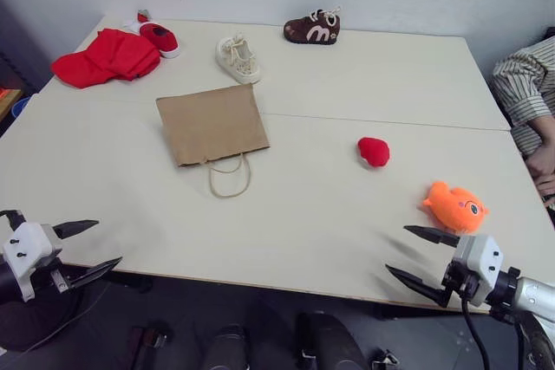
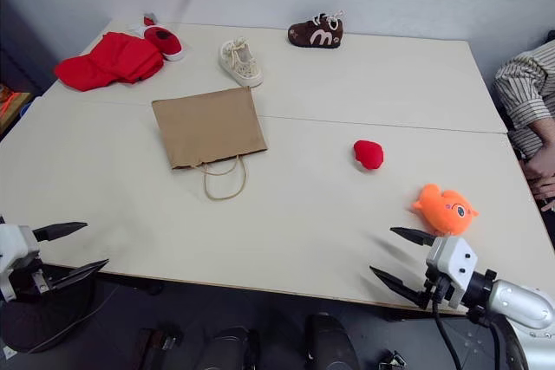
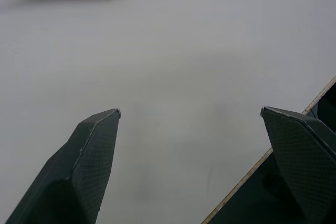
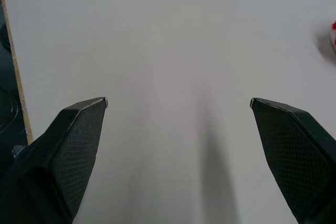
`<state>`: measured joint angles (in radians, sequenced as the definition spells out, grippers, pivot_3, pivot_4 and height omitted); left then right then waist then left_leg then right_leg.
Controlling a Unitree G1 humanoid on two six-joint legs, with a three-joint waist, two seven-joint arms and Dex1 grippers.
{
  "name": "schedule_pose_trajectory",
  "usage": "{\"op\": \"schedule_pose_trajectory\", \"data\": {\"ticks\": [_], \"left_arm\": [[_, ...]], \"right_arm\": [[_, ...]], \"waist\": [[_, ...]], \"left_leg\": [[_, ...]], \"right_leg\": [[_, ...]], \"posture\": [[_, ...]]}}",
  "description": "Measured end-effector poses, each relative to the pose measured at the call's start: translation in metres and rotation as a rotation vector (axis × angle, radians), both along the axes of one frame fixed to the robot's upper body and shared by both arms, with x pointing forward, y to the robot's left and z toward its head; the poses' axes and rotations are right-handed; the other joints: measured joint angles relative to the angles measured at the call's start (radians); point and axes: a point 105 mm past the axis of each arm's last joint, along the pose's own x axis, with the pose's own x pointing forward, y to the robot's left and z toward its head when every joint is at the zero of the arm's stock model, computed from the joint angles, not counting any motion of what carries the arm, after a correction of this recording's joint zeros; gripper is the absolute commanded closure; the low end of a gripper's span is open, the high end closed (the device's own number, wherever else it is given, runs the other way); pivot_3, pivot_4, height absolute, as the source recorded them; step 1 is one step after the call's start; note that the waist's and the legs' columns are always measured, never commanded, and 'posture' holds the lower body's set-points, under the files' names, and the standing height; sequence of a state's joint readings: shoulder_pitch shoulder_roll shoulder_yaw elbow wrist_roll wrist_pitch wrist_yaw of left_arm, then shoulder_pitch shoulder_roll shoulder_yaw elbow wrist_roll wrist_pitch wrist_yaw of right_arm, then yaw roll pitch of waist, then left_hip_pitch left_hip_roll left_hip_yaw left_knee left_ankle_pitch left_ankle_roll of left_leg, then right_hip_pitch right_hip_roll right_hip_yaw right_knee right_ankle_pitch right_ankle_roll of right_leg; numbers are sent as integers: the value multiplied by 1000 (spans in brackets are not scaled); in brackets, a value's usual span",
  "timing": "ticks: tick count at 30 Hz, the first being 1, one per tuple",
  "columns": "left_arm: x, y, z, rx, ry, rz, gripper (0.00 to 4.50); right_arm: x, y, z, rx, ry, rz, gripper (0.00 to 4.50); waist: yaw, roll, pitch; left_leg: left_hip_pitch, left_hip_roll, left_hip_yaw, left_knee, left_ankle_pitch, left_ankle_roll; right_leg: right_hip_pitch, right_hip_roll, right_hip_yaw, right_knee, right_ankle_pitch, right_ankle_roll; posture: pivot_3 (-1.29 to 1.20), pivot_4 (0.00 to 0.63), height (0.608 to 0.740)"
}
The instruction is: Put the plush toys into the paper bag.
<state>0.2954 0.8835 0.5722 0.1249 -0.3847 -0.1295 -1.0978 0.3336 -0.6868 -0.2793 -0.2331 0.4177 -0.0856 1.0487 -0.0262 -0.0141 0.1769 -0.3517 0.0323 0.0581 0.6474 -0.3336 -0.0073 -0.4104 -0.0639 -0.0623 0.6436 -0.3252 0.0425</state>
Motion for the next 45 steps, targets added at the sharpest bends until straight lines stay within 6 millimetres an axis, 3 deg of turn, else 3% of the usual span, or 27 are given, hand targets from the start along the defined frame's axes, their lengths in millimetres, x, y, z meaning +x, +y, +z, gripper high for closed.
{"op": "schedule_pose_trajectory", "data": {"ticks": [3,5,8,12,18,21,26,33,34,36,40,45], "left_arm": [[1,-3,2,-18,3,-10,0],[9,-13,12,-86,-8,-35,0],[32,-41,37,-162,-27,-123,0],[74,-78,62,-80,-131,-228,0],[137,-121,44,12,-196,-267,0],[150,-138,35,43,-198,-322,528],[171,-152,38,48,-249,-344,2095],[174,-172,37,6,-207,-439,4243],[171,-176,38,-17,-192,-469,4479],[161,-193,45,-110,-166,-564,4479],[131,-225,83,-340,-133,-760,4500],[105,-236,123,-508,-79,-823,4500]], "right_arm": [[-1,4,0,18,-2,-3,26],[3,18,11,76,-68,2,26],[17,40,41,227,-194,7,26],[26,67,73,337,-277,60,26],[31,88,68,376,-253,82,26],[34,91,64,368,-248,76,0],[37,90,60,344,-253,52,0],[34,87,49,318,-229,16,0],[33,86,48,317,-225,12,0],[33,85,46,310,-220,7,0],[33,87,49,322,-205,28,916],[40,117,55,313,-155,149,2649]], "waist": [[0,0,0],[0,-1,0],[2,-1,0],[11,0,-1],[25,0,-1],[22,-1,0],[26,-1,0],[25,-2,0],[26,-2,0],[25,-2,0],[24,-2,0],[11,-2,0]], "left_leg": [[0,0,0,0,0,0],[0,0,0,1,0,0],[0,0,-1,4,0,0],[0,-1,-1,3,1,-1],[-3,-1,3,7,1,-1],[-4,-1,5,10,1,-1],[-4,-1,5,14,1,-1],[-4,-1,5,15,1,-1],[-5,-1,5,15,1,-1],[-5,-1,5,16,1,-1],[-6,-1,4,17,1,-2],[-3,-1,4,17,2,-3]], "right_leg": [[0,0,0,0,0,0],[0,0,0,2,0,0],[1,0,0,4,0,0],[1,0,-1,3,0,1],[-1,3,0,6,1,2],[-2,3,2,7,2,3],[-1,3,2,9,2,4],[-1,3,2,10,2,4],[-1,3,2,10,2,4],[-1,3,2,10,2,4],[-1,3,2,10,2,4],[-1,4,6,10,2,4]], "posture": [[0,150,740],[0,150,740],[0,150,740],[0,150,740],[0,150,740],[0,150,740],[0,150,740],[0,150,740],[0,150,740],[0,150,740],[0,150,740],[0,150,740]]}}
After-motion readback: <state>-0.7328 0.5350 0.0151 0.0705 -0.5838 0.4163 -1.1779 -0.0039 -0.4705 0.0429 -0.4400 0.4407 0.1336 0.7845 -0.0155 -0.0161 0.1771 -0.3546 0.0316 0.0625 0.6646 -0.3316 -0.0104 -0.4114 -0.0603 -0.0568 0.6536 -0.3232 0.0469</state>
